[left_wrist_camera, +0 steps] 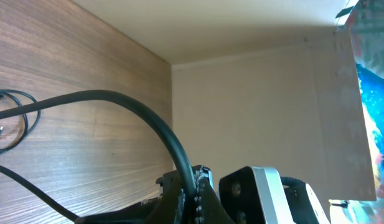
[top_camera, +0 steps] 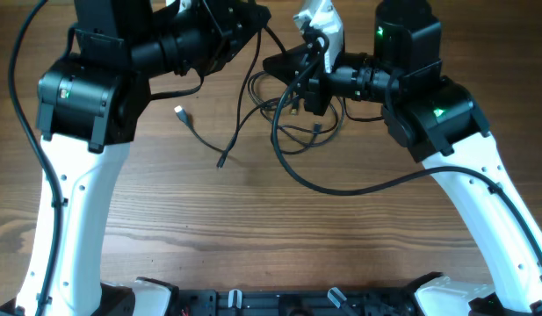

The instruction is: Untangle cables

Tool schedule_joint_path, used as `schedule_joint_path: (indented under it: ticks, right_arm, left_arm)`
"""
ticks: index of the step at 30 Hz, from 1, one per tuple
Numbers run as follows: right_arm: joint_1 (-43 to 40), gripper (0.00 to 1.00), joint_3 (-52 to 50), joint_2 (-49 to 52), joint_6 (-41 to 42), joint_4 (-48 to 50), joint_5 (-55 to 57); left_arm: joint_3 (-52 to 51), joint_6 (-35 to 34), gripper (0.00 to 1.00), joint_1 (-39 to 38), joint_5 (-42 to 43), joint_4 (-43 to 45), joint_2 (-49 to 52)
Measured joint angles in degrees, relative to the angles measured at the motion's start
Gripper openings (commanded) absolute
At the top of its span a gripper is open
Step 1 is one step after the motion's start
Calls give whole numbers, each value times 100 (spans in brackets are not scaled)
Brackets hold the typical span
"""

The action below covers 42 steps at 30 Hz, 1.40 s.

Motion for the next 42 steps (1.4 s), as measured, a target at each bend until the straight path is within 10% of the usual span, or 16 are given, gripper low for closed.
schedule_joint_path:
  ticks: [2, 5, 6, 26, 42]
  right_arm:
    - [0, 4, 0, 0, 162, 22, 96]
    - [-7, 4, 0, 0, 463, 26, 243]
    - [-7, 4, 0, 0, 544, 31, 297]
    - [-5313, 4, 3187, 481, 2964, -986, 197]
    - [-5783, 5, 3178, 2339, 2120, -2081, 4183]
  left_arm:
    - [0, -11, 26, -2, -76, -2, 0]
    - [0, -39, 95, 0, -254, 0, 0]
    - [0, -35, 100, 0, -330, -7, 0]
    - [0, 905, 100, 0, -2422, -1128, 0]
    - [0, 916, 100, 0, -2437, -1130, 192]
